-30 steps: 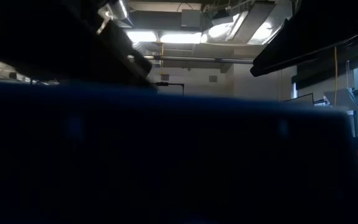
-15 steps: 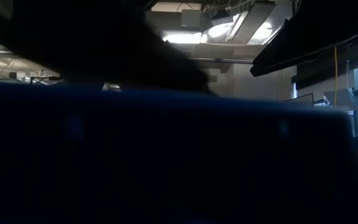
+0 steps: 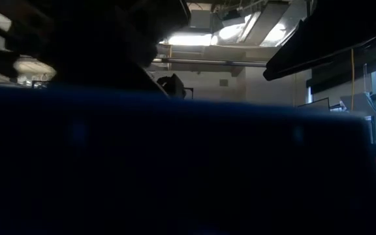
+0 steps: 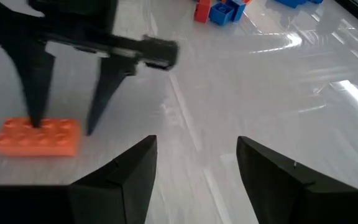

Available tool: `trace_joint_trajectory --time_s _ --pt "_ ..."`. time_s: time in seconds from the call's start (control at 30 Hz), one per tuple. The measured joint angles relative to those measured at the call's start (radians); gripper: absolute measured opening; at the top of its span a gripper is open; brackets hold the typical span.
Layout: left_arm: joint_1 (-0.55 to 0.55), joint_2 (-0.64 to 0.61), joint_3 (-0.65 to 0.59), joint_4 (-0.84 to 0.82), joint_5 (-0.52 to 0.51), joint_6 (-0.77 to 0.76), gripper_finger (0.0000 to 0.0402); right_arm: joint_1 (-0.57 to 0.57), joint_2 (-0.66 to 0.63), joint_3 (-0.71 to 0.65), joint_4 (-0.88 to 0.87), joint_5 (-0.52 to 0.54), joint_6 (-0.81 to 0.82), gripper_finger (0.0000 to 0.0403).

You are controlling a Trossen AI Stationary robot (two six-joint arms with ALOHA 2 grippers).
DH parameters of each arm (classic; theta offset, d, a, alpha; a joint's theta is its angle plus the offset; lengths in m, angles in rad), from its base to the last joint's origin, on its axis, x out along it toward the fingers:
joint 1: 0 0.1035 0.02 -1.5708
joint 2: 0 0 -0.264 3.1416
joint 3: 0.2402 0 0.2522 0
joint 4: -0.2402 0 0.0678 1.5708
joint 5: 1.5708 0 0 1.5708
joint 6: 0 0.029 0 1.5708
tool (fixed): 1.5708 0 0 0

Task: Sort blocks by size
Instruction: Put the orange game piece into the gray bin

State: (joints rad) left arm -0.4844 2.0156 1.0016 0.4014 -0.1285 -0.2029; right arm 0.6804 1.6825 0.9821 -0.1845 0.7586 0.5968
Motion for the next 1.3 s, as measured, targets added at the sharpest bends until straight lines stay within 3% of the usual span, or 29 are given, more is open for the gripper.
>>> trace_joint_trajectory --time_s 0.2,0.43,0.57,0.67,0.8,1.07,1.2,1.3 --pt "0.02 -0.078 0.0 -0.199 -0.081 -0.077 0.0203 0.0 0.0 0.0 -0.006 -0.002 0.001 0.0221" --pt "0.015 -0.207 -0.003 -0.471 -0.286 -0.19 0.0202 0.0 0.0 0.0 -0.003 -0.008 0.002 0.0221" --pt "-0.002 -0.26 -0.003 -0.511 -0.346 -0.23 0.0202 0.0 0.0 0.0 0.0 -0.009 0.003 0.0221" --pt "-0.019 -0.278 -0.002 -0.445 -0.347 -0.207 0.0202 0.0 0.0 0.0 0.0 -0.009 0.003 0.0221" --pt "-0.036 -0.277 -0.001 -0.406 -0.272 -0.128 0.0202 0.0 0.0 0.0 0.0 -0.008 0.003 0.0221" --pt "-0.017 -0.274 -0.002 -0.421 -0.092 0.342 0.0202 0.0 0.0 0.0 0.0 -0.008 0.001 0.0221" --pt "0.026 -0.261 -0.002 -0.421 -0.083 0.407 0.0202 0.0 0.0 0.0 0.0 -0.008 0.0 0.0221" --pt "0.063 -0.24 -0.002 -0.399 0.006 0.409 0.0202 0.0 0.0 0.0 -0.002 -0.008 0.0 0.0221"
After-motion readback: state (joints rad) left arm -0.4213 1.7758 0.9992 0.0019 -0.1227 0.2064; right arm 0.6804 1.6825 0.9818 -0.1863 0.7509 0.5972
